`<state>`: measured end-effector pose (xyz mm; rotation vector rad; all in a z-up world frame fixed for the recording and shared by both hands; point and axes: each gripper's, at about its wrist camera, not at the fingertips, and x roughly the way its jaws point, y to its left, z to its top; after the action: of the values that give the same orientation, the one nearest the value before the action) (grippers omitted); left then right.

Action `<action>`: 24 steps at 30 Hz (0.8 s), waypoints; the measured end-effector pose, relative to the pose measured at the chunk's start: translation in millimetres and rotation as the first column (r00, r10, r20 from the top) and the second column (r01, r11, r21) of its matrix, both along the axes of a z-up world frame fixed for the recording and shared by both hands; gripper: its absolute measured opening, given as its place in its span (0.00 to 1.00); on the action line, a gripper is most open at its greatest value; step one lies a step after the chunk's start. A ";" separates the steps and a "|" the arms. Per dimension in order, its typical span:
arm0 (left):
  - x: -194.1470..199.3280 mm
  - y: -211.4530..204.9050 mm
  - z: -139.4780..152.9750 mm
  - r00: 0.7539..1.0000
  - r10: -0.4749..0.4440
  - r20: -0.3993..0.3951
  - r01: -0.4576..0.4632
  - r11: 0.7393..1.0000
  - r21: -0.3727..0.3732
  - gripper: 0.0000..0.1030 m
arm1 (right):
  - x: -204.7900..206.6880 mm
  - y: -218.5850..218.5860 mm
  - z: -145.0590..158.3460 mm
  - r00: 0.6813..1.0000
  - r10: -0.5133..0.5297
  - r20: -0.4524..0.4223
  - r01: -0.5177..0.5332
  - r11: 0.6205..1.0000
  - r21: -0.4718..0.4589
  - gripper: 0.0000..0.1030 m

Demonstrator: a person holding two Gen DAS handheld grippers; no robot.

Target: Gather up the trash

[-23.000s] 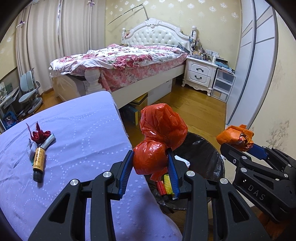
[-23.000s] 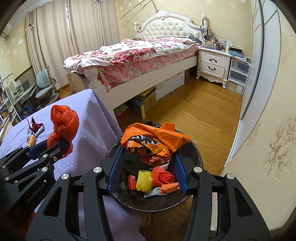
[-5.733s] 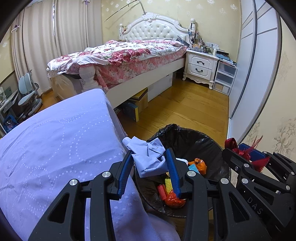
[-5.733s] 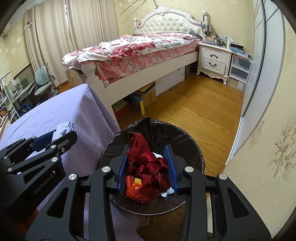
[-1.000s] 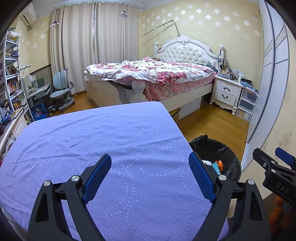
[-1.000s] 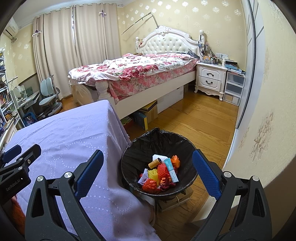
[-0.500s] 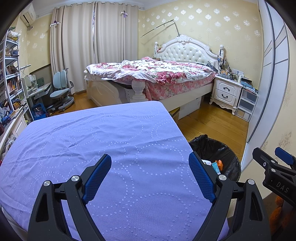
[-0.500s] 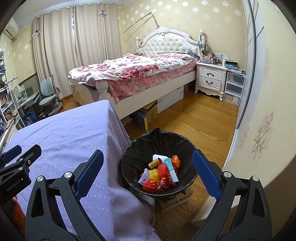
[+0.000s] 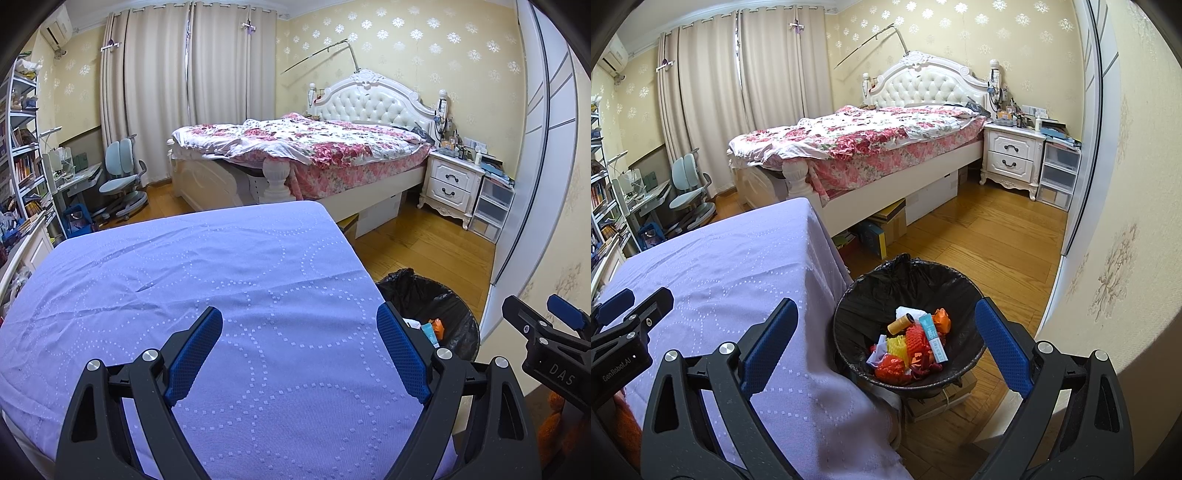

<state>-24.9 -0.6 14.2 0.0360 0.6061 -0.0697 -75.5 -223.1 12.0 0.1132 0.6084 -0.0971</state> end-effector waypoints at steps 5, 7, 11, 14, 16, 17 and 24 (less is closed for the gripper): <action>-3.7 -4.6 -1.5 1.000 -0.001 0.008 0.001 1.000 0.005 0.83 | -0.2 0.3 -0.1 1.000 0.000 0.000 0.000 1.000 -0.001 0.92; -4.1 -5.5 -1.7 1.000 -0.003 0.007 0.003 1.000 0.003 0.83 | -1.6 1.1 0.2 1.000 0.000 -0.001 0.000 1.000 -0.001 0.92; -3.7 -5.9 -2.2 1.000 -0.001 0.009 0.001 1.000 0.003 0.83 | -0.9 0.8 0.2 1.000 -0.001 0.000 0.001 1.000 0.000 0.92; -4.8 -6.7 -1.1 1.000 0.003 0.013 -0.004 1.000 0.010 0.83 | -1.0 0.9 0.2 1.000 0.000 0.000 0.000 1.000 0.000 0.92; -4.6 -6.3 -0.6 1.000 0.006 0.014 -0.006 1.000 0.010 0.83 | -1.6 1.4 0.3 1.000 0.001 0.000 -0.001 1.000 -0.001 0.92; -4.1 -6.1 -0.3 1.000 0.006 0.014 -0.006 1.000 0.008 0.83 | -0.9 0.8 0.1 1.000 0.000 0.000 0.000 1.000 -0.001 0.92; -4.2 -8.2 1.2 1.000 -0.002 0.022 0.001 1.000 0.021 0.83 | -1.4 1.2 0.3 1.000 0.001 -0.002 -0.001 1.000 -0.001 0.92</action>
<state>-29.0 -8.8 15.4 0.0576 0.5845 -0.0641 -76.9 -221.9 12.3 0.1121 0.6100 -0.0965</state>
